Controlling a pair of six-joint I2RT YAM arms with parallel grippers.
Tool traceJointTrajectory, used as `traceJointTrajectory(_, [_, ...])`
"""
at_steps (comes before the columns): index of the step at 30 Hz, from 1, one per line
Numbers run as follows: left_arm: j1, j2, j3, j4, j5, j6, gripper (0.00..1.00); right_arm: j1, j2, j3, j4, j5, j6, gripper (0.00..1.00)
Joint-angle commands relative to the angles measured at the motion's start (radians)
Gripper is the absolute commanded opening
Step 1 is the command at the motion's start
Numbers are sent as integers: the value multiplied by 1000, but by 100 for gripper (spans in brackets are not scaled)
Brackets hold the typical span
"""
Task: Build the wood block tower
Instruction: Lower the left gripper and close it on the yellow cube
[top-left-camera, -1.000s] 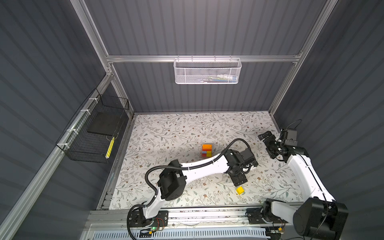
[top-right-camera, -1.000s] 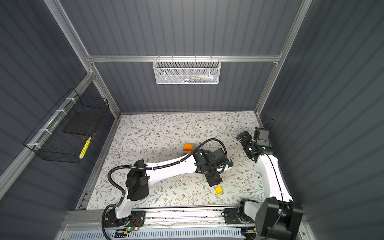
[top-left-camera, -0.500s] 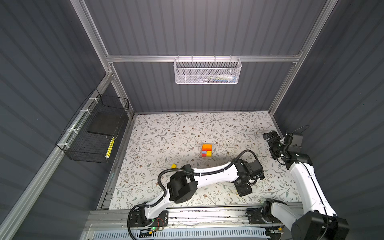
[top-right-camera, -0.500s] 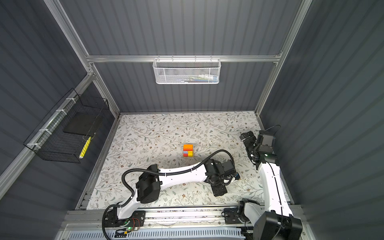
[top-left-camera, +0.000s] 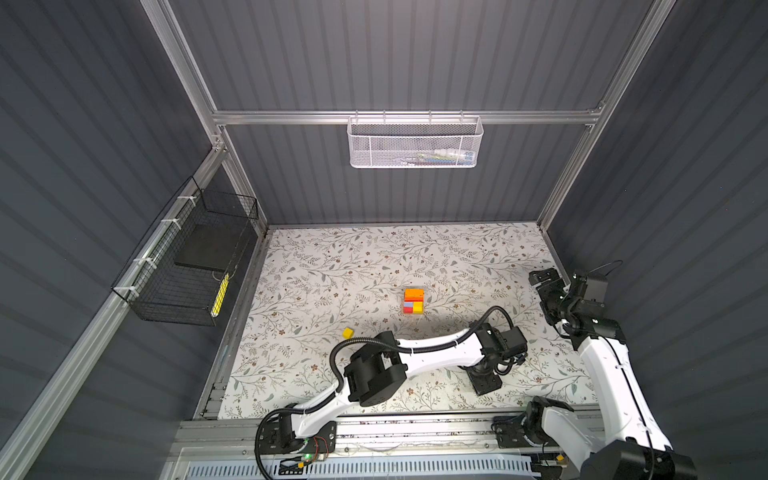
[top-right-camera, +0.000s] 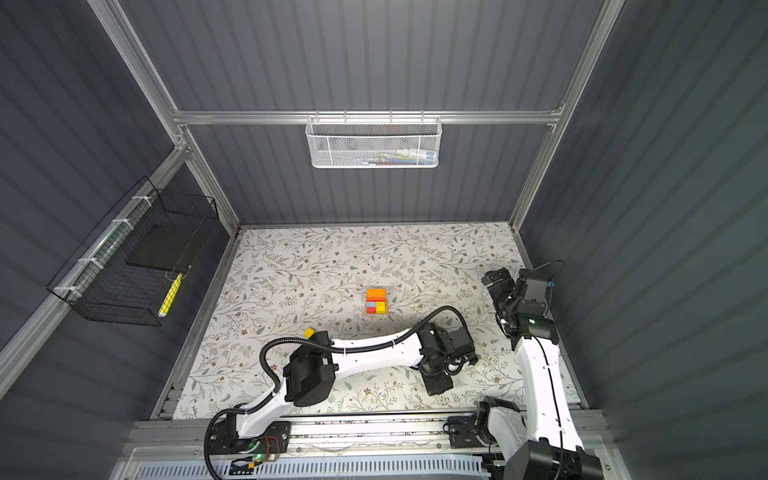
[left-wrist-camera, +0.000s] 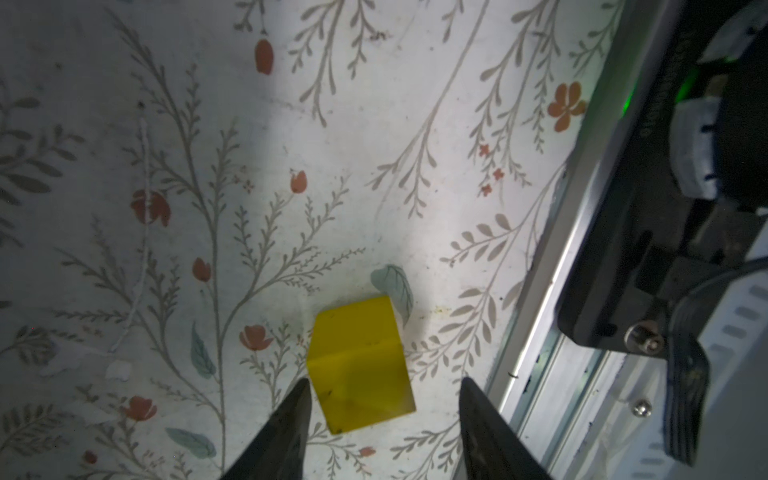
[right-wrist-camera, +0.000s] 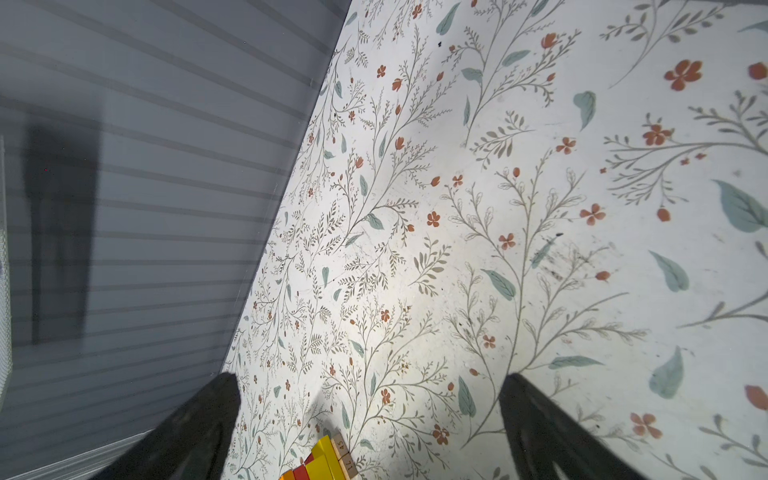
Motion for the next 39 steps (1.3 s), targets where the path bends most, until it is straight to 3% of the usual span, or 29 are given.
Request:
traceJointTrajectory(1, [-5, 24, 44, -35, -22, -34, 55, -7, -17, -17, 7, 16, -12, 99])
traceJointTrajectory(13, [-5, 39, 61, -35, -47, -66, 40, -9, -17, -31, 17, 7, -8, 99])
traceJointTrajectory(24, [-6, 48, 67, -49, -53, -71, 44, -9, -17, -41, 22, 5, -8, 99])
traceJointTrajectory(36, [-5, 50, 62, -53, -68, -88, 37, -11, -16, -47, 24, 5, -7, 99])
traceJointTrajectory(37, [-5, 48, 63, -53, -70, -89, 35, -11, -16, -47, 25, 4, -6, 99])
traceJointTrajectory(39, [-4, 43, 63, -50, -76, -94, 22, -11, -16, -49, 24, 6, -5, 99])
